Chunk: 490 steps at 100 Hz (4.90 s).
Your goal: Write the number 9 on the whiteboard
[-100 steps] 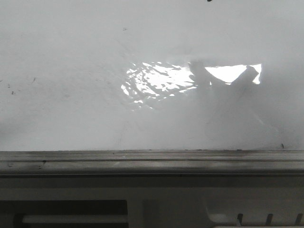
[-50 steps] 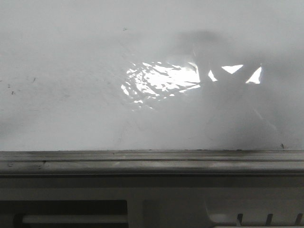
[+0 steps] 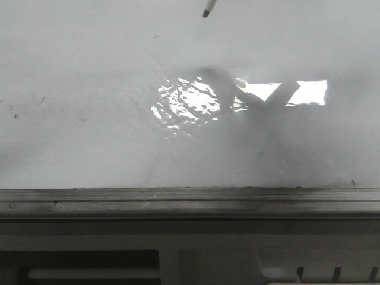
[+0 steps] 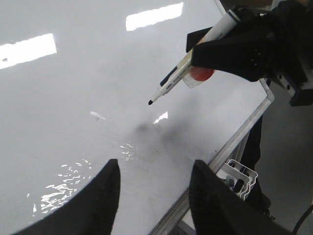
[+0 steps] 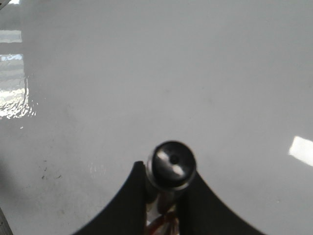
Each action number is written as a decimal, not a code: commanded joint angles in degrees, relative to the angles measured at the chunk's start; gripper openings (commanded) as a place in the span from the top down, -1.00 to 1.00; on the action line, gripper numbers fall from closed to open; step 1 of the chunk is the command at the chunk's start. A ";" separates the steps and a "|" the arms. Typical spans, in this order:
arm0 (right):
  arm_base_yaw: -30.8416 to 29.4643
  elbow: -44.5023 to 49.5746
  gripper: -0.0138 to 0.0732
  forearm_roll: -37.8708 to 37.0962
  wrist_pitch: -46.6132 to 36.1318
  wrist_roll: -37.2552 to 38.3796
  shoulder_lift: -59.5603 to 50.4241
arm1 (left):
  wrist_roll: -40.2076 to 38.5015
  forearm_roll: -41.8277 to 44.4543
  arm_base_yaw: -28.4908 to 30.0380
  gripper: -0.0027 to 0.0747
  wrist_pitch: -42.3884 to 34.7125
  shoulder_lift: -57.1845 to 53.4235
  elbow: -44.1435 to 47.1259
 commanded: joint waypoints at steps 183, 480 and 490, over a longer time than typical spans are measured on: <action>-6.79 -6.44 0.85 4.38 1.21 -4.99 7.07 | -0.54 -2.96 0.13 0.17 -1.27 0.20 -1.58; 2.81 -11.17 0.84 11.15 37.91 -7.81 -0.78 | 40.28 -31.23 -13.84 0.17 16.44 27.19 -1.58; 2.81 -11.17 0.84 11.51 37.91 -7.81 -0.78 | 40.28 -31.23 -13.84 0.17 16.86 27.74 -1.58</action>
